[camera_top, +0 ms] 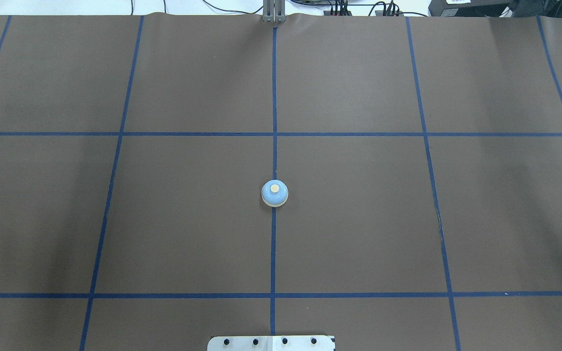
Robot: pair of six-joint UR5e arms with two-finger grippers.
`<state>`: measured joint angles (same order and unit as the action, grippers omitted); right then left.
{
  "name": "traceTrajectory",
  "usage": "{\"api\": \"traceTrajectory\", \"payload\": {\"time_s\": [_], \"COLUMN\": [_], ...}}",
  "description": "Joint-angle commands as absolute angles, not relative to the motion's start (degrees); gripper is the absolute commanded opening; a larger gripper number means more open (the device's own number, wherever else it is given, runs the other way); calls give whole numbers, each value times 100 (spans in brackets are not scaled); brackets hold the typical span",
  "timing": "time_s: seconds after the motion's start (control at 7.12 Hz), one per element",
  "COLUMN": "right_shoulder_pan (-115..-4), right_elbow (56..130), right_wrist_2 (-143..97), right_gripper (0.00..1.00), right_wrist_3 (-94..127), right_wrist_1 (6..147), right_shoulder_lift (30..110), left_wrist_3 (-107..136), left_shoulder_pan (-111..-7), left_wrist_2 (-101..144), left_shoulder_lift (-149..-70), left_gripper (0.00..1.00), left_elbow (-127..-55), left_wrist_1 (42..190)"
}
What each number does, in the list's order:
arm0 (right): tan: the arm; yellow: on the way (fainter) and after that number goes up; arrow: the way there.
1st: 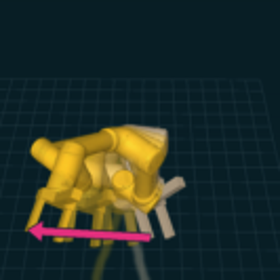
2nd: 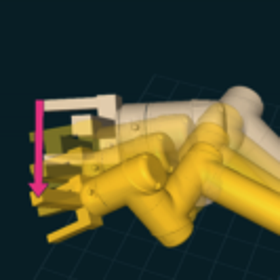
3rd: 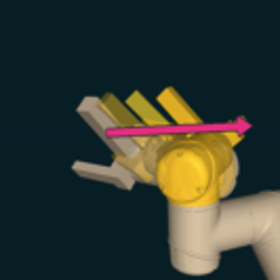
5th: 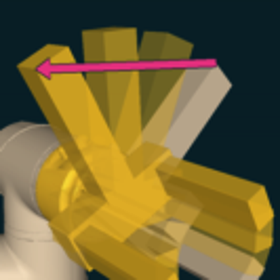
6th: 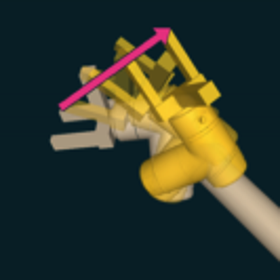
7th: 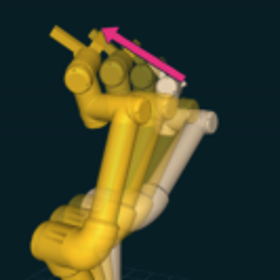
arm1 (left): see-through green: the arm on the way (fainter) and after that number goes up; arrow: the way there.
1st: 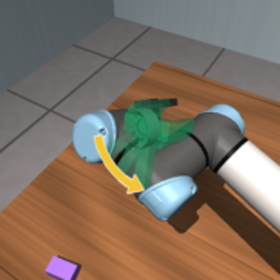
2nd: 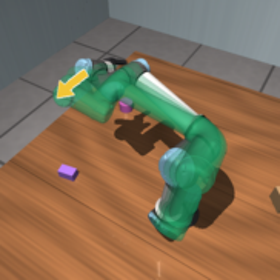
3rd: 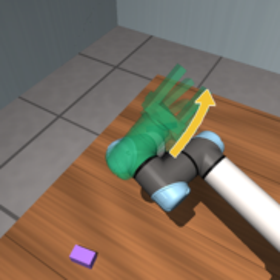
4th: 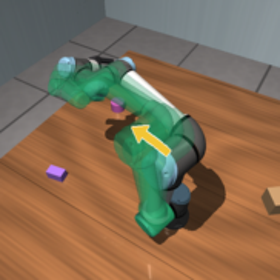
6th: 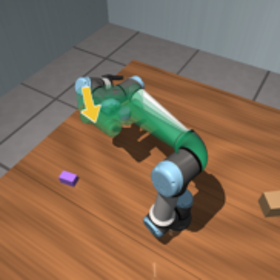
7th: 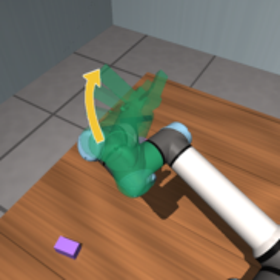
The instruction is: Place and press bell with both arms
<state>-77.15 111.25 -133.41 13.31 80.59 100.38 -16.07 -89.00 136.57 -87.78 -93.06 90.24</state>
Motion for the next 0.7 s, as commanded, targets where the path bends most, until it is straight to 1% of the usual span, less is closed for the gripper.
{"api": "traceTrajectory", "payload": {"time_s": [0.0,0.28,0.56], "right_shoulder_pan": [-8576,-8500,-8289], "right_elbow": [10715,10714,10740], "right_wrist_2": [-13683,-13676,-13632], "right_gripper": [100,100,100], "right_wrist_3": [-24,-26,-235], "right_wrist_1": [8095,8269,8840], "right_shoulder_lift": [10380,10301,10143], "left_wrist_3": [-1608,-1120,-582], "left_shoulder_pan": [-8956,-8965,-8956], "left_wrist_2": [13377,13429,13447], "left_shoulder_lift": [-8815,-8824,-8842], "left_gripper": [99,99,99], "left_elbow": [-9045,-9053,-9149], "left_wrist_1": [8974,8965,8991]}}
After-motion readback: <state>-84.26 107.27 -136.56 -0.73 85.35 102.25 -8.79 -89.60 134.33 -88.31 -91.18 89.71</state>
